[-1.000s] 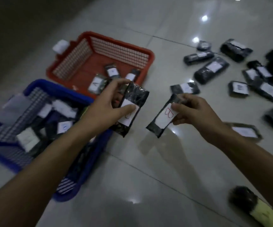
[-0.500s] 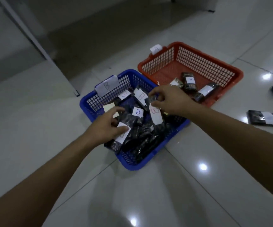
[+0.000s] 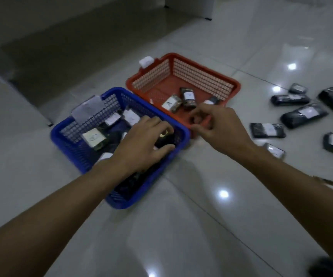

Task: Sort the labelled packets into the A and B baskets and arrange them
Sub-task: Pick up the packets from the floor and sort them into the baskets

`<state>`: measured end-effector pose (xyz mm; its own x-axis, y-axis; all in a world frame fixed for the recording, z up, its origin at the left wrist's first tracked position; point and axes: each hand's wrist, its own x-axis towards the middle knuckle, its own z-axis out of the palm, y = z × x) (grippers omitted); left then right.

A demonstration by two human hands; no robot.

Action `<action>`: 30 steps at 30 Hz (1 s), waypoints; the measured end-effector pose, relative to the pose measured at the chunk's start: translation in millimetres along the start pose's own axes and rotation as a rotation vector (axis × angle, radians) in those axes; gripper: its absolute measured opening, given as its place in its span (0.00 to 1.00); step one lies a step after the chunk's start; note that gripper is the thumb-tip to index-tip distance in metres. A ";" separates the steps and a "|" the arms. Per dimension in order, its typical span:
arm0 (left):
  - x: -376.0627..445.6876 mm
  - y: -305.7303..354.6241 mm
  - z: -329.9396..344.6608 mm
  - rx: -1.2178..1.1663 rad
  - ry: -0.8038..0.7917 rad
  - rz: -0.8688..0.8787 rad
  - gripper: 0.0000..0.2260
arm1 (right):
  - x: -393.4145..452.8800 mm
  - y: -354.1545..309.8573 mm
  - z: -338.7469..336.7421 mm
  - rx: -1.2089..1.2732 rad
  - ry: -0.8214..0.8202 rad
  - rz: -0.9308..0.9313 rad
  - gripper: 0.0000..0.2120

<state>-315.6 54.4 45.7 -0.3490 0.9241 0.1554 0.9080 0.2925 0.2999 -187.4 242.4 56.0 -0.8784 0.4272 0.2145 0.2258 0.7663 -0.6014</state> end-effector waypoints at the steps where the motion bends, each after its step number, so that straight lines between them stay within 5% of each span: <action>1: 12.3 17.2 8.8 -0.024 -0.030 0.073 0.16 | -16.7 13.7 -15.6 -0.010 0.033 0.040 0.11; 9: 96.8 156.5 118.3 -0.172 -0.375 0.410 0.25 | -189.9 142.6 -102.9 -0.264 0.084 0.557 0.17; 13: 137.8 220.5 159.4 -0.056 -0.307 0.440 0.30 | -252.1 180.1 -127.7 -0.350 0.060 0.745 0.23; 21: 181.2 222.1 211.0 -0.052 -0.301 -0.143 0.44 | -234.8 233.8 -122.8 -0.328 -0.055 0.794 0.38; 30: 159.1 179.6 181.0 -0.281 -0.227 0.060 0.39 | -203.2 243.2 -102.7 -0.291 0.012 0.622 0.25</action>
<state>-166.1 298.5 -46.1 -0.2084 0.9778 -0.0226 0.8152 0.1864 0.5484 89.3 391.2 -54.9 -0.5440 0.8338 -0.0942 0.7925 0.4737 -0.3842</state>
